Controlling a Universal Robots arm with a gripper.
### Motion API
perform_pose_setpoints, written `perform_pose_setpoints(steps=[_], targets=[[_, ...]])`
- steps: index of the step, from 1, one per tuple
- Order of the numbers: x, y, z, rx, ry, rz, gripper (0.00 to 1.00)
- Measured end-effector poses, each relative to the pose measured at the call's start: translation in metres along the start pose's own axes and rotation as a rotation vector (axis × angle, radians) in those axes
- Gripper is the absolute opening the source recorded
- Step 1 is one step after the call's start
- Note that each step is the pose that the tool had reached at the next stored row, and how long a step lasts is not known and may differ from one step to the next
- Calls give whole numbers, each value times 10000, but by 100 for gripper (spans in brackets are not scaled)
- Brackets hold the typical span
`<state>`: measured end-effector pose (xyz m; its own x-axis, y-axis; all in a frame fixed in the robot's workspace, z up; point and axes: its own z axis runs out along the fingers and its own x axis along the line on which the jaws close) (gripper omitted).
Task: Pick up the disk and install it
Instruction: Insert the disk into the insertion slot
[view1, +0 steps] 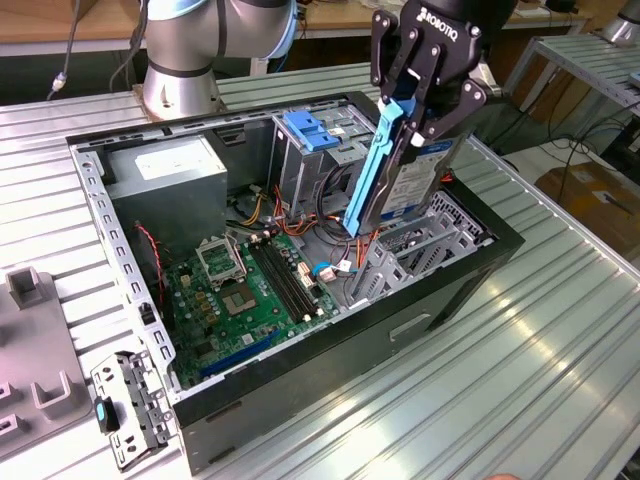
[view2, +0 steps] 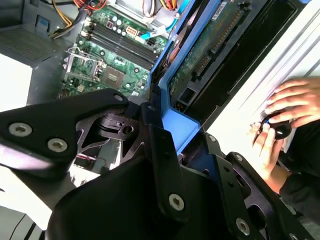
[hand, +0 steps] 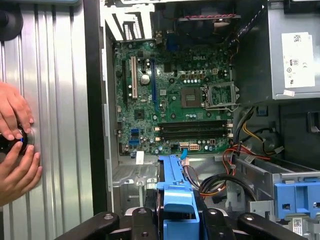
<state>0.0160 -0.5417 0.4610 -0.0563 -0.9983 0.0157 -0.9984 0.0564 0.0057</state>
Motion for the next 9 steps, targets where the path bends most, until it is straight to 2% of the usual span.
perform_pose_setpoints(steps=[4,9], targets=[[82,-35,26,1,10,1,37],[87,-228,47,2,24,-3,37]])
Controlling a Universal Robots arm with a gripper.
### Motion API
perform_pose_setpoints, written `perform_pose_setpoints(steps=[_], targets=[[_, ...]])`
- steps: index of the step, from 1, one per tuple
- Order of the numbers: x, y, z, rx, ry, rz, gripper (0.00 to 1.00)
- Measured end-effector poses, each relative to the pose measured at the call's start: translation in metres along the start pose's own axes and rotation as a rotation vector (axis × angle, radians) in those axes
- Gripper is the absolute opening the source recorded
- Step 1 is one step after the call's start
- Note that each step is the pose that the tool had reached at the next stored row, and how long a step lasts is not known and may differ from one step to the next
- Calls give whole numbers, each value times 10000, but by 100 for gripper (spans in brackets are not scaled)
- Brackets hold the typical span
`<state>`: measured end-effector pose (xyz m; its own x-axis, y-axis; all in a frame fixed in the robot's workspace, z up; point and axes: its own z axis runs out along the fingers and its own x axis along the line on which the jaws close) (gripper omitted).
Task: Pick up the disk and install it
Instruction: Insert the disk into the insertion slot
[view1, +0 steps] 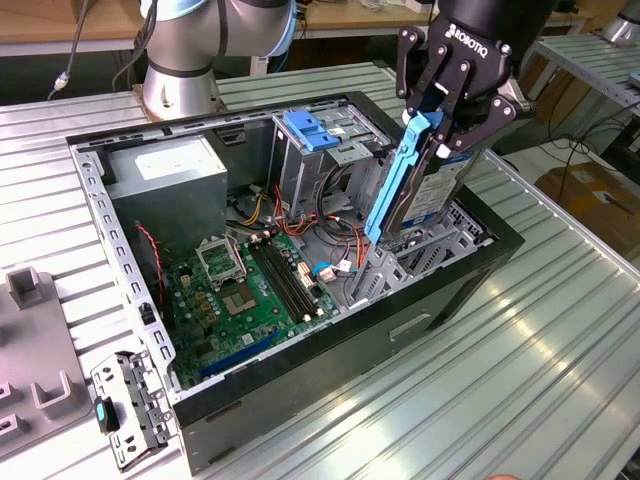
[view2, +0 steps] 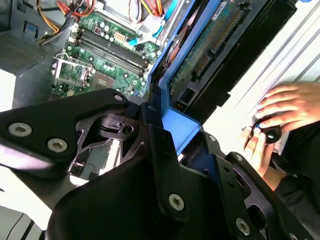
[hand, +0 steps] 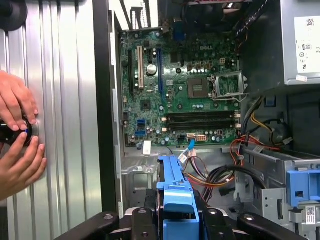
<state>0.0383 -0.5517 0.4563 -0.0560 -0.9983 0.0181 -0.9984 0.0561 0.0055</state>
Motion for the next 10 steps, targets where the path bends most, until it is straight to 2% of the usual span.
perform_pose_setpoints(steps=[4,10], targets=[[-7,-120,6,-1,2,-3,37],[-11,-169,57,10,62,-55,37]])
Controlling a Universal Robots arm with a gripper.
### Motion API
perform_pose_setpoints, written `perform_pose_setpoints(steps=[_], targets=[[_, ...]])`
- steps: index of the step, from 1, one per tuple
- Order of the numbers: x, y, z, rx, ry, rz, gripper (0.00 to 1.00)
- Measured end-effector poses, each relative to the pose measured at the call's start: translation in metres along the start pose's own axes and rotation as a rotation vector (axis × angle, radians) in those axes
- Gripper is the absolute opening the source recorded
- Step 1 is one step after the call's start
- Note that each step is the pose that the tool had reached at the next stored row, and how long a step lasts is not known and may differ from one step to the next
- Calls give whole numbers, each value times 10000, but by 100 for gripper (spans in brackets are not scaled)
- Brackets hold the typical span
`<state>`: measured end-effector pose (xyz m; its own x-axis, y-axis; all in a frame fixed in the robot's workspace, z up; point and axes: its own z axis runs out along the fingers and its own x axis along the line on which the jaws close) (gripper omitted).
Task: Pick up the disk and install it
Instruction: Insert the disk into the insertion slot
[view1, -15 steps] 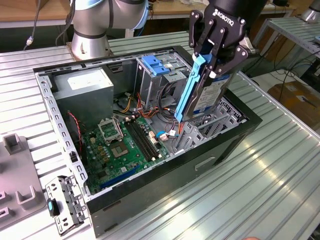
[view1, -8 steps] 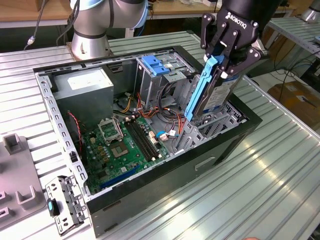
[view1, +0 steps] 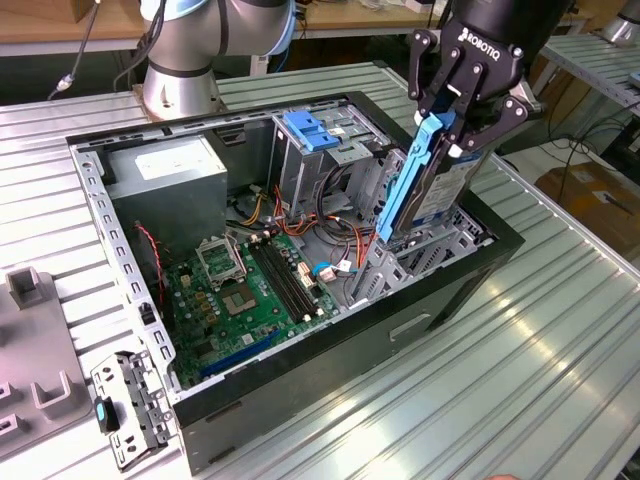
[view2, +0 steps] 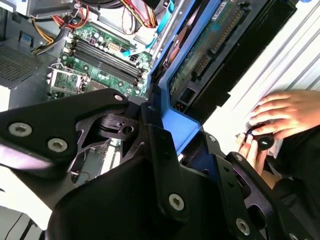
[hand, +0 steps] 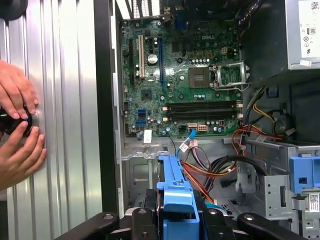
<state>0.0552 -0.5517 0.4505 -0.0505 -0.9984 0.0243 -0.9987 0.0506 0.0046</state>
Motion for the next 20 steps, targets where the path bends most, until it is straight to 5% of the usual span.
perform_pose_setpoints(steps=[20], targets=[[0,-41,145,7,8,-36,37]])
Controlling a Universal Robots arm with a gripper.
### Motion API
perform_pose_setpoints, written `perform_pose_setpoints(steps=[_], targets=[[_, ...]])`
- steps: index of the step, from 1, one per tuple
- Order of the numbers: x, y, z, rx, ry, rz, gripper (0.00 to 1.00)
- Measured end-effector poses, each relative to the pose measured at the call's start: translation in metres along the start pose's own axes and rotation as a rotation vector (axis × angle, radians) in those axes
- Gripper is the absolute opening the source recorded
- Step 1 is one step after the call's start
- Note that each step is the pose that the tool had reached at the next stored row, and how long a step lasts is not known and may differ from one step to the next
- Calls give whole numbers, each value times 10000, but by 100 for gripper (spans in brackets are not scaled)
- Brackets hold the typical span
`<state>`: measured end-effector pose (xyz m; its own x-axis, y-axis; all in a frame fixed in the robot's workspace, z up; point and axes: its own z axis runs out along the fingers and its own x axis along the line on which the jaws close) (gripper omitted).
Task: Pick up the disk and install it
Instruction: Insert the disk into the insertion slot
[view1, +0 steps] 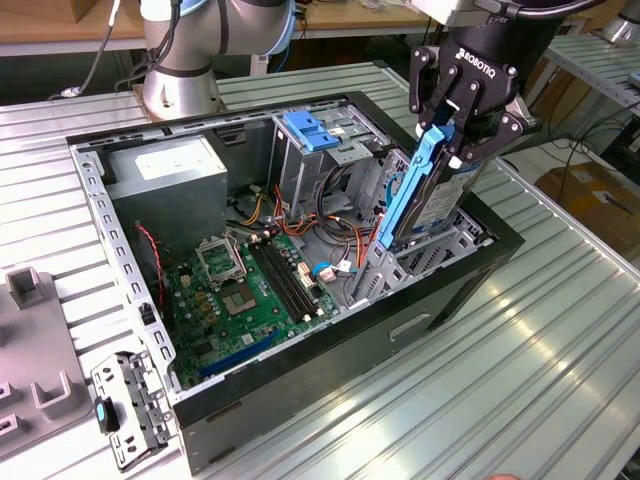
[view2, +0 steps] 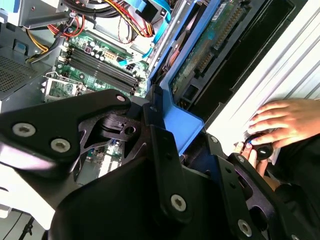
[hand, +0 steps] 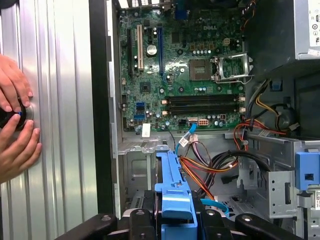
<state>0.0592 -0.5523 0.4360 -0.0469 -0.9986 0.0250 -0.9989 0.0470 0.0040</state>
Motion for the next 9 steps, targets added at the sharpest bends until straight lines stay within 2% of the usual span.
perform_pose_setpoints(steps=[9], targets=[[0,0,-7,6,-6,-14,37]])
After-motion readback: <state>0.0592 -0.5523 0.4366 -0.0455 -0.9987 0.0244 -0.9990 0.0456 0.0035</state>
